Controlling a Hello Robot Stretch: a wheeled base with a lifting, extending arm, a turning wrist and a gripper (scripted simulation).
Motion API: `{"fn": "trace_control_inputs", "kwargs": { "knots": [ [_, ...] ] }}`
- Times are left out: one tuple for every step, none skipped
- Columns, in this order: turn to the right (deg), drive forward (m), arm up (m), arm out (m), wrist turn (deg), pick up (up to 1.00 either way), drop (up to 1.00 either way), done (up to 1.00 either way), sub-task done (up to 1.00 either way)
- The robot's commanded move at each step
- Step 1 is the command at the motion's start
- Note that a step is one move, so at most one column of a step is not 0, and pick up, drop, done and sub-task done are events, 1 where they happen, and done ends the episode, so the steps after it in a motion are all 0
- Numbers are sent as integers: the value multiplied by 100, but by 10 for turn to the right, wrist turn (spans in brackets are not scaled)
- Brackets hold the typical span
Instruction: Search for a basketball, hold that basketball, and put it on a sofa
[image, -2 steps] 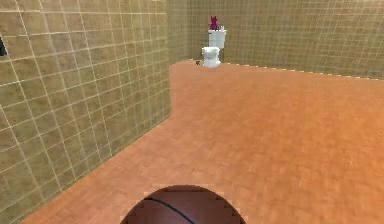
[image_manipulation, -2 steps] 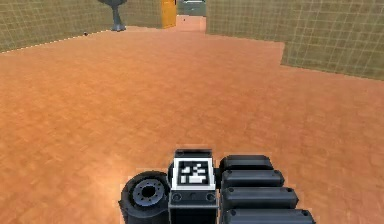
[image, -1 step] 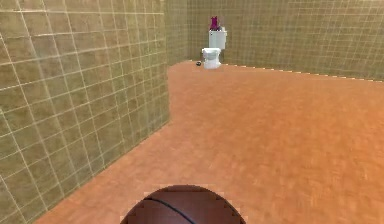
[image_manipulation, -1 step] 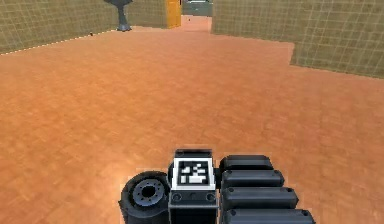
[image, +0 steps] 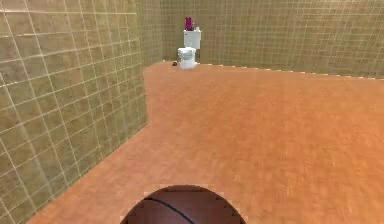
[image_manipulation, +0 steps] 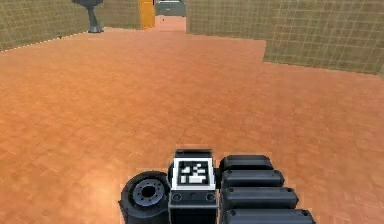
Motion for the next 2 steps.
{"fn": "trace_control_inputs", "kwargs": {
  "knots": [
    [0, 100, 0, 0, 0, 0, 0, 0, 0],
    [0, 100, 0, 0, 0, 0, 0, 0, 0]
  ]
}}
